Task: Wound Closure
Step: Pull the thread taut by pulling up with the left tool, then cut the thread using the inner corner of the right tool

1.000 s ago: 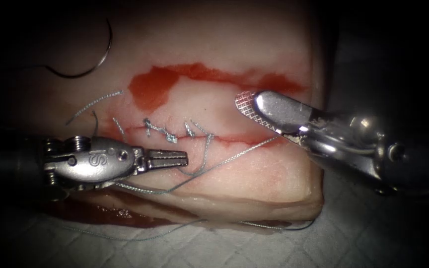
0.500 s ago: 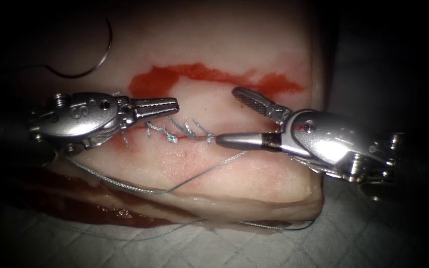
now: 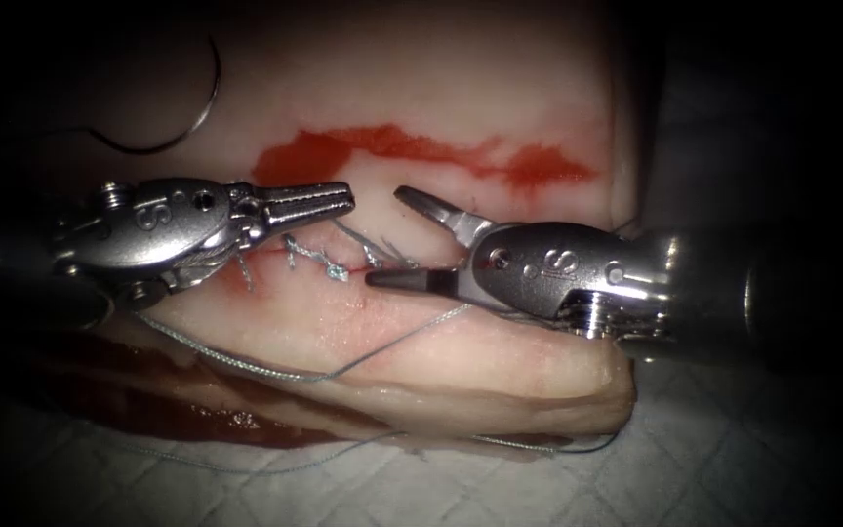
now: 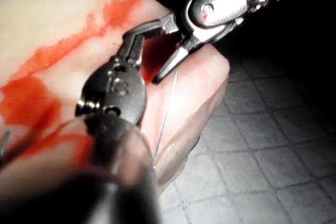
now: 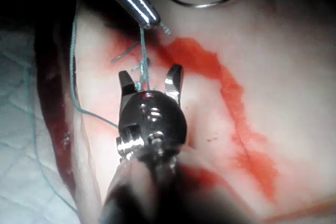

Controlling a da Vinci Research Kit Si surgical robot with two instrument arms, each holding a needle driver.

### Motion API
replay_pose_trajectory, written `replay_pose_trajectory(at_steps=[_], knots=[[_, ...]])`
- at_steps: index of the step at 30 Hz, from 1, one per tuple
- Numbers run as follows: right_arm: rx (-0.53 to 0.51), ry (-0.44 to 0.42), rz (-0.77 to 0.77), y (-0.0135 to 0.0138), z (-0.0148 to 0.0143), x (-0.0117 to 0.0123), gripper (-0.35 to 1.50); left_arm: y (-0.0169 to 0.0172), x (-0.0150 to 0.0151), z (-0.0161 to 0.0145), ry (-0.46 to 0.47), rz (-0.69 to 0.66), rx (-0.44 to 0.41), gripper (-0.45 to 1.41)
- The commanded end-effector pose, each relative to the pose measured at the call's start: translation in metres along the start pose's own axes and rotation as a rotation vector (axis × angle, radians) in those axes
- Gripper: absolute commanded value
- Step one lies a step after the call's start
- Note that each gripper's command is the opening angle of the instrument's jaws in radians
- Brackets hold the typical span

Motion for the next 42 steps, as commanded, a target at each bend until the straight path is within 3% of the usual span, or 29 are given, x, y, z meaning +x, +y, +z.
replay_pose_trajectory(at_steps=[1, 20, 33, 41, 42], knots=[[-0.003, 0.013, -0.008, 0.0, 0.0013, 0.0003, 1.1, 0.0002, 0.0004, 0.0007, -0.001, 0.002, -0.001, -0.45], [0.047, 0.032, -0.031, 0.0008, 0.0062, 0.0015, 0.99, -0.0002, 0.0004, 0.0008, -0.001, -0.016, -0.001, -0.45], [0.058, 0.028, -0.039, 0.0007, 0.0069, 0.0023, 0.91, -0.0006, 0.0003, 0.0008, -0.001, -0.029, 0.001, -0.45], [0.069, 0.022, -0.04, 0.0007, 0.0074, 0.0023, 0.74, -0.0008, 0.0003, 0.0008, -0.002, -0.04, 0.001, -0.45], [0.076, 0.021, -0.04, 0.0007, 0.0074, 0.0023, 0.62, -0.0009, 0.0003, 0.0007, -0.002, -0.046, 0.001, -0.45]])
